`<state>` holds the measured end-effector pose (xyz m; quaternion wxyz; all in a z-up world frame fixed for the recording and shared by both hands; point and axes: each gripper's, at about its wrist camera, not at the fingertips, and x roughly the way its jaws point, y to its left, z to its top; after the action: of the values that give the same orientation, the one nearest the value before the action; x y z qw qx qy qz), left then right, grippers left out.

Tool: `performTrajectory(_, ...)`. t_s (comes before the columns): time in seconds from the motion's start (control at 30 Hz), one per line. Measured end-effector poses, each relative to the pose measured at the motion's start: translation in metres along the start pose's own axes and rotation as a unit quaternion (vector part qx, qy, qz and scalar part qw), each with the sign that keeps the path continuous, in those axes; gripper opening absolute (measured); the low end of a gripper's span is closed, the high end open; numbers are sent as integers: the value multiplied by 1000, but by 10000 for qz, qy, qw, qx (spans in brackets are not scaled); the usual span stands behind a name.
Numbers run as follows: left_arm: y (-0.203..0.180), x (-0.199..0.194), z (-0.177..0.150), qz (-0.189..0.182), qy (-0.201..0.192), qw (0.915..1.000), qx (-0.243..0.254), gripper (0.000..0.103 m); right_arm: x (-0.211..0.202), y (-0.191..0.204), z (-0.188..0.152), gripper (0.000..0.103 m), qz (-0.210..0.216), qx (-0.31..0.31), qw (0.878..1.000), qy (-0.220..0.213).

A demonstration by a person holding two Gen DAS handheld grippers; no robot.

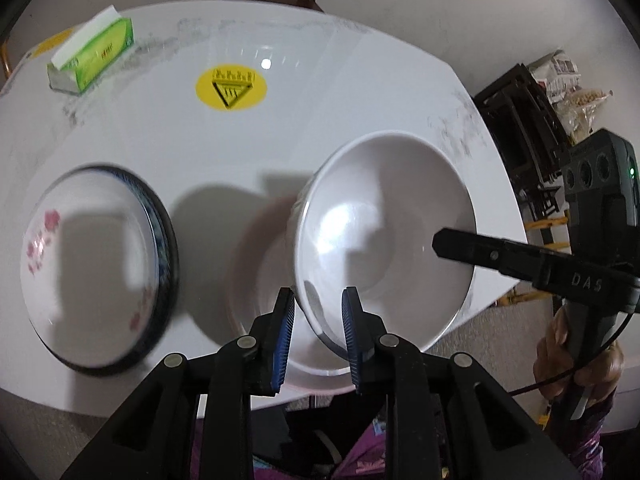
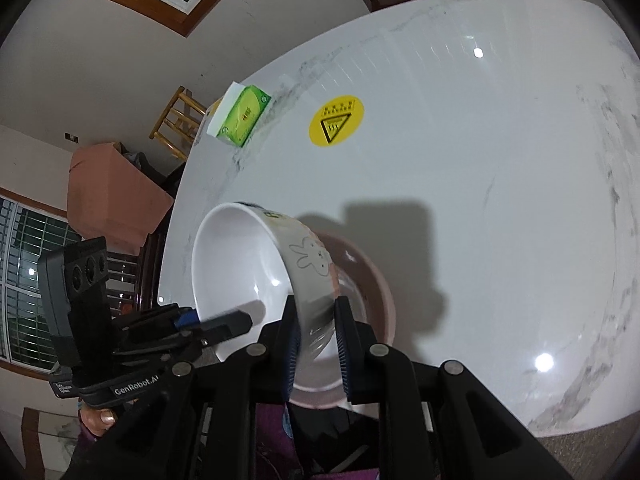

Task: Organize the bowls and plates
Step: 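Lift the rabbit-print bowl with both grippers toward the bowl stack, then lower the rabbit-print bowl with both grippers into the white bowl inside the pink bowl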

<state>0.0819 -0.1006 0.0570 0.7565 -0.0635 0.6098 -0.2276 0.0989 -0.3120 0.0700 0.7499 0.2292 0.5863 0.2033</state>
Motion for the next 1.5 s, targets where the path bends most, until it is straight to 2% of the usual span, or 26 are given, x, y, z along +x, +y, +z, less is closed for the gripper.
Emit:
performTrajectory(0.33, 3, 10, -22, -44, 226, 9997, -78, 22, 8, -6, -19, 17, -6, 63, 9999, 133)
performTrajectory(0.7, 8, 16, -23, -33, 337, 9993, -155, 22, 18, -8, -20, 17, -61, 136, 9995, 269)
performTrajectory(0.93, 8, 16, -22, 0, 284, 9994, -175, 24, 20, -11, -21, 17, -70, 165, 9994, 289)
performTrajectory(1.07, 9, 16, -24, 66, 250, 9995, -168, 29, 19, -11, -21, 17, -122, 128, 9996, 240)
performTrajectory(1.27, 4, 14, -26, 188, 133, 9997, 35, 29, 16, -10, -23, 17, -166, 64, 9997, 190)
performTrajectory(1.33, 3, 11, -27, 189, 48, 9998, 95, 32, 12, -10, -25, 17, -176, 44, 9998, 115)
performTrajectory(1.43, -2, -3, -31, 365, -296, 9984, 321, 41, -2, -8, -27, 18, -274, -131, 9994, -189)
performTrajectory(1.5, -3, -12, -34, 465, -539, 9966, 412, 64, -13, -8, -32, 18, -462, -270, 9972, -514)
